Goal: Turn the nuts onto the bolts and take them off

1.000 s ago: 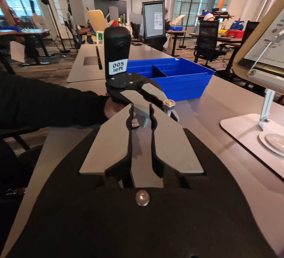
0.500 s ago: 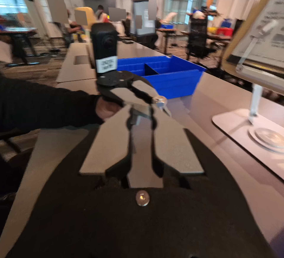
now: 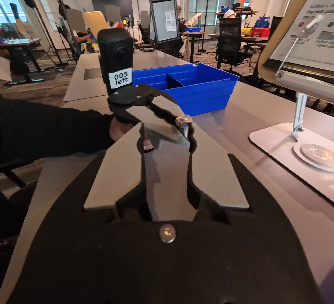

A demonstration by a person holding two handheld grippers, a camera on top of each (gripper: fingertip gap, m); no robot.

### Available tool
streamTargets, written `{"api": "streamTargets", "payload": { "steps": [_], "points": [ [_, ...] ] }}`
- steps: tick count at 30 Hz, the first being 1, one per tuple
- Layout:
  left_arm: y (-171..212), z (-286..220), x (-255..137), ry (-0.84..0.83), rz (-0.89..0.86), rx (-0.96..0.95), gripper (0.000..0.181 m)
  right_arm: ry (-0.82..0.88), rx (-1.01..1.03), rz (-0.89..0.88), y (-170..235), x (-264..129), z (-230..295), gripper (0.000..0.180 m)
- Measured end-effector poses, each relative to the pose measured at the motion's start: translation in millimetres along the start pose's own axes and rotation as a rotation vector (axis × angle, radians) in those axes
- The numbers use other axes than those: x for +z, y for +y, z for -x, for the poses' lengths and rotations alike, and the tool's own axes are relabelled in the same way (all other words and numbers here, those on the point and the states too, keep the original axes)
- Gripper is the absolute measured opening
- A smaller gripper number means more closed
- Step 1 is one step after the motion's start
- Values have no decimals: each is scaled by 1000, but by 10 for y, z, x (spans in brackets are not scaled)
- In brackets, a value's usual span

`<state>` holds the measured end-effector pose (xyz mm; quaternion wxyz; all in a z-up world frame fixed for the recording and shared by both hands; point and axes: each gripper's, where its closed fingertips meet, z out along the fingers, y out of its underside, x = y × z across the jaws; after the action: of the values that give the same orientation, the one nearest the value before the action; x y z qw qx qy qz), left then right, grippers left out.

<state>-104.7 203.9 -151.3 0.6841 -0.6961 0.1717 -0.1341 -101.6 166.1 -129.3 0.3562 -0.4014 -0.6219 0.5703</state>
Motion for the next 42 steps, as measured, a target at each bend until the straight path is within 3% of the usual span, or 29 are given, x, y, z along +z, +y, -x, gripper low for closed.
{"api": "streamTargets", "payload": {
  "steps": [2,4,7,10,25,26,27,30,33,37,42],
  "points": [
    [-1,41,-10,-13,4,-11,7,-150,-32,-17,-42,-46,263,0],
    [12,45,-8,-10,2,-18,7,-149,-48,-11,-42,-33,293,3],
    [12,21,3,-3,5,-11,7,-49,-22,2,-13,-6,100,32],
    [7,8,3,0,5,-8,7,-2,31,-32,-49,-50,-42,37],
    [26,-1,18,1,12,-4,7,8,61,3,36,1,-74,38],
    [19,18,11,-10,8,-5,7,-19,51,3,26,-13,-26,34],
    [13,48,0,-23,7,-8,7,-85,31,-8,-4,-41,90,5],
    [4,66,-16,-17,-4,-25,7,-103,13,-50,-97,-83,150,0],
    [7,37,-3,-8,1,-18,7,-3,66,-39,-55,-81,-65,29],
    [20,-11,16,11,8,-10,7,119,121,-10,36,-86,-309,34],
    [25,-72,31,39,12,0,7,28,106,4,50,-17,-148,39]
  ]
}}
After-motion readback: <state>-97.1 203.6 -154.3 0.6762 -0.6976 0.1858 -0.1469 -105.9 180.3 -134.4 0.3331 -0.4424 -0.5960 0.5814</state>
